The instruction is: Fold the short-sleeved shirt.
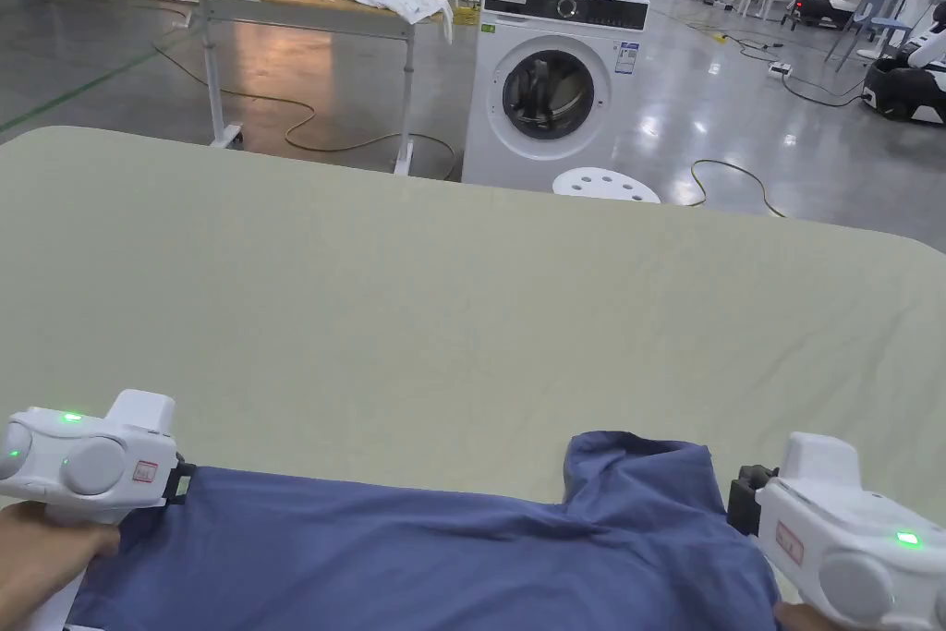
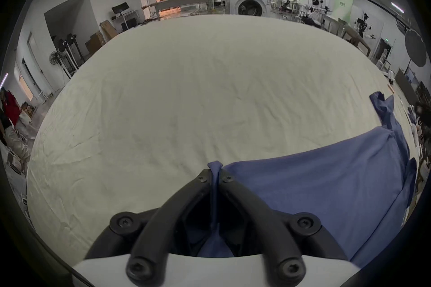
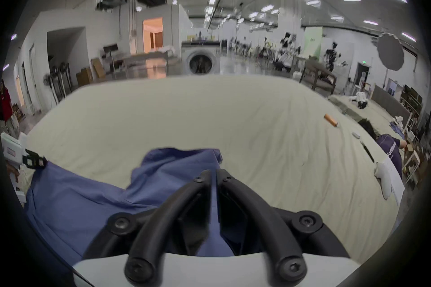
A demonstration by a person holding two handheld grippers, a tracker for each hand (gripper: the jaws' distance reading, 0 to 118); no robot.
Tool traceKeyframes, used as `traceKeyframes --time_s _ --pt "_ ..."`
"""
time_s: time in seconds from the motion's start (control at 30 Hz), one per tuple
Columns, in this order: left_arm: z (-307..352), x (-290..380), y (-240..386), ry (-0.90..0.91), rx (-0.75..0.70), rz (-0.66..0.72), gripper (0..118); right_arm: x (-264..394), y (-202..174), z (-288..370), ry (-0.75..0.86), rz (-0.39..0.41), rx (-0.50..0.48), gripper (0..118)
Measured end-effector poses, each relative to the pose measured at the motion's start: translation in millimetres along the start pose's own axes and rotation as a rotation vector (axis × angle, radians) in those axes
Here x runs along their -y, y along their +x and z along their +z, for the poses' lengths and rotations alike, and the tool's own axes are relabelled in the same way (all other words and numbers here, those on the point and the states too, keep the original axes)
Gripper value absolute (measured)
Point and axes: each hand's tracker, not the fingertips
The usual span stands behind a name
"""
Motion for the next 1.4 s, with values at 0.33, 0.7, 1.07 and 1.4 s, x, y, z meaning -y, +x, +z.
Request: traceKeyframes --time_s 0.33,0.7,1.07,1.4 --pt "63 19 -10 0.182 0.057 0.047 0 -4 11 -110 -0.373 0.049 -0.091 78" --pt "87 32 -19 0.25 0.082 0.08 0 -5 9 -86 -0.306 0.058 -0.143 2" --pt "163 65 -37 0.34 0.123 0.06 0 1 34 84 -0.113 -0.011 -0.148 2" --pt "191 147 -34 0.272 0.143 0.023 0 81 34 163 -0.203 0.088 -0.145 2"
